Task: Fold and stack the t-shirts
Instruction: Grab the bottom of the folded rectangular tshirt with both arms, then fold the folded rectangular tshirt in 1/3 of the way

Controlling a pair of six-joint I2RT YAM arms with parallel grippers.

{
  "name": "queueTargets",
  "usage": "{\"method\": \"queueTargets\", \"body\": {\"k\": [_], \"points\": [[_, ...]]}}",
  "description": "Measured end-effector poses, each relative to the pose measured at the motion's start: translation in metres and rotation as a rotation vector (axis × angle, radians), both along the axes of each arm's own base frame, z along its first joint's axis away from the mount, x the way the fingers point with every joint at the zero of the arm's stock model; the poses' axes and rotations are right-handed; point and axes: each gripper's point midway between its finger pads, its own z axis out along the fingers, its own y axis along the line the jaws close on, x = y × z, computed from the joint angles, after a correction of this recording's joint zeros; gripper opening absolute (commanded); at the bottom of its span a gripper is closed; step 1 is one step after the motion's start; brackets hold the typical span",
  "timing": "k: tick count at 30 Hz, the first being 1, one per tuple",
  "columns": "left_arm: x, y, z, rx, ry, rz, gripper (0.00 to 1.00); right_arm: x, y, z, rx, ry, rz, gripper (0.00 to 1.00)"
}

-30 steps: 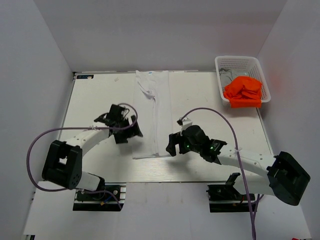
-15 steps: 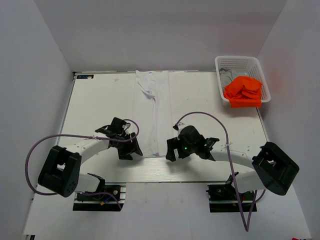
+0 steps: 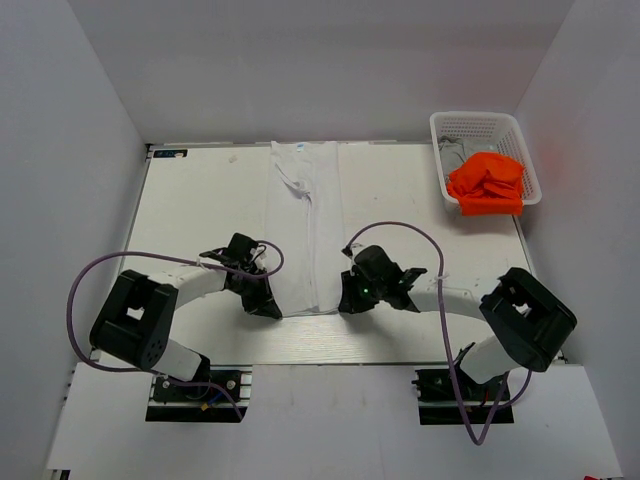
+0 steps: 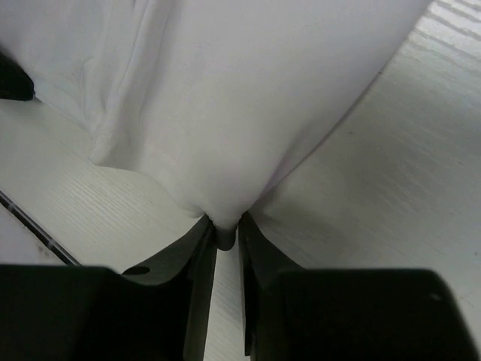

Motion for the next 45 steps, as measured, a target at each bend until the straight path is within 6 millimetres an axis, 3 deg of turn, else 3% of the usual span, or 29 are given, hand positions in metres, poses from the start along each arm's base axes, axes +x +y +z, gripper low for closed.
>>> {"method": "queueTargets", "body": {"k": [1, 5, 11, 15, 23, 27, 34, 39, 45], "points": [[0.0, -0.001, 0.0, -0.003, 0.001, -0.002, 0.0, 0.001, 0.0, 0.0, -0.002, 0.002, -0.004, 0.2], [0.001, -0.003, 0.001, -0.008, 0.014, -0.004, 0.0, 0.0, -0.004, -0.003, -0.023, 0.011, -0.014, 0.0], [0.008, 0.001, 0.004, 0.029, -0.014, 0.0, 0.0, 0.007, -0.011, 0.005, -0.043, -0.034, -0.051, 0.0], [0.026, 0.005, 0.013, 0.076, -0.085, 0.02, 0.0, 0.02, -0.009, 0.016, -0.047, -0.082, -0.076, 0.0], [0.082, -0.011, 0.054, 0.027, -0.242, 0.04, 0.0, 0.072, 0.014, 0.063, -0.005, -0.219, -0.165, 0.0], [0.121, -0.022, 0.076, 0.016, -0.321, 0.06, 0.0, 0.108, 0.021, 0.082, -0.006, -0.284, -0.238, 0.0], [0.196, -0.023, 0.108, 0.097, -0.432, 0.158, 0.0, 0.177, 0.022, 0.117, -0.021, -0.382, -0.377, 0.0], [0.241, -0.021, 0.113, 0.134, -0.464, 0.208, 0.0, 0.211, 0.019, 0.122, -0.034, -0.401, -0.421, 0.0], [0.272, -0.011, 0.105, 0.172, -0.459, 0.246, 0.0, 0.243, 0.016, 0.116, -0.062, -0.403, -0.44, 0.0]]}}
